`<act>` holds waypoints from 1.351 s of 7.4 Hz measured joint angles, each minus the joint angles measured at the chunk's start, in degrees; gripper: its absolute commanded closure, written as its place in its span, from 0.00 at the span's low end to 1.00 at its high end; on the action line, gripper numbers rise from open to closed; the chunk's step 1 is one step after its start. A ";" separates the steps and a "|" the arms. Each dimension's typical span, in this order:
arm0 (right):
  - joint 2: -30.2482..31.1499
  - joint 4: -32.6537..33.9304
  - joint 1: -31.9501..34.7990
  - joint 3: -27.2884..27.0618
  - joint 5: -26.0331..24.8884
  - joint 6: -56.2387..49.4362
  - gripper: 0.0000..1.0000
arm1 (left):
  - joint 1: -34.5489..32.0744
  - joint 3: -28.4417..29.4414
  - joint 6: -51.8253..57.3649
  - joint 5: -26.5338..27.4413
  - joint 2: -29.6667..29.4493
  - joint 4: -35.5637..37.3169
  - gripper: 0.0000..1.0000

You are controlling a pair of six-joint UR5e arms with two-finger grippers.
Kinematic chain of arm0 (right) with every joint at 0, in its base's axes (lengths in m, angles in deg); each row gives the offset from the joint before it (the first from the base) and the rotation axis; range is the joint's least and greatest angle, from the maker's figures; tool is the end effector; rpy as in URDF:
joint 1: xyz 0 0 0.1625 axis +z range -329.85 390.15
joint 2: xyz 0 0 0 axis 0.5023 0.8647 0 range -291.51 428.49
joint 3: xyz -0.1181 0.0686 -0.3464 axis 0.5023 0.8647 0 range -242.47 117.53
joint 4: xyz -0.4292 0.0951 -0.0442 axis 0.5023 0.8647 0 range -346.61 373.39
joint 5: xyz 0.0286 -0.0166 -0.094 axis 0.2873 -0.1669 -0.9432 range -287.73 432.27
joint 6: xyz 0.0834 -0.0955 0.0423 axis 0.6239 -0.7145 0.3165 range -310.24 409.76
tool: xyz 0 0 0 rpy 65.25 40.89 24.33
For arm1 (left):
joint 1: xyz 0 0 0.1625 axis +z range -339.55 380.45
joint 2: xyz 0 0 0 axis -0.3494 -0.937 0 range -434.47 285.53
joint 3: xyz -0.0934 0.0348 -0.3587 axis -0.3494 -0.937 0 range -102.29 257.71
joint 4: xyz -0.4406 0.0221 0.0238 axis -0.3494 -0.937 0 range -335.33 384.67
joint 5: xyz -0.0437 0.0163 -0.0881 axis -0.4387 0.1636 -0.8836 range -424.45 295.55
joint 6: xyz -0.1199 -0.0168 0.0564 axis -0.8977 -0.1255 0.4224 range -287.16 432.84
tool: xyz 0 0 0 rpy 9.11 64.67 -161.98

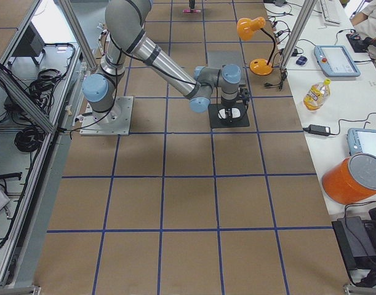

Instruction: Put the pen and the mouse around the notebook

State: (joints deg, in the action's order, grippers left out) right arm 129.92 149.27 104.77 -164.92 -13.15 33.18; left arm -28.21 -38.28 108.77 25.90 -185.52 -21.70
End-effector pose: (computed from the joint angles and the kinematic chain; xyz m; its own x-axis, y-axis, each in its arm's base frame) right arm -0.0220 -0.6229 0.0888 -0.9983 -0.0270 -0.0520 -0.0214 0.9943 -0.1040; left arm 0.2390 -0.4722 0.0625 -0.9950 -0.0949 0.0299 -0.0932 0.9943 0.0519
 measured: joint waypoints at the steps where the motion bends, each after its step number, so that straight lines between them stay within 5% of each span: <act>1: -0.45 -0.03 0.11 0.17 -0.04 0.50 0.00 | -0.04 0.11 0.00 0.00 -0.24 0.05 0.76; 2: -0.97 -0.19 0.14 0.33 -0.26 1.03 0.00 | -0.13 0.25 -0.06 0.06 -0.34 0.10 1.00; 5: 0.00 -6.02 0.19 2.90 -0.81 1.68 0.00 | -0.17 0.44 -0.13 0.84 -0.13 -0.82 1.00; 10: 17.80 -34.72 5.36 9.93 -0.72 13.68 0.00 | 0.11 2.17 -3.49 1.33 3.48 -5.01 1.00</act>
State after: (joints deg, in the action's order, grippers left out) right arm 147.73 114.55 110.13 -154.98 -13.87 46.86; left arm -28.11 -36.12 105.28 27.24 -182.04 -26.71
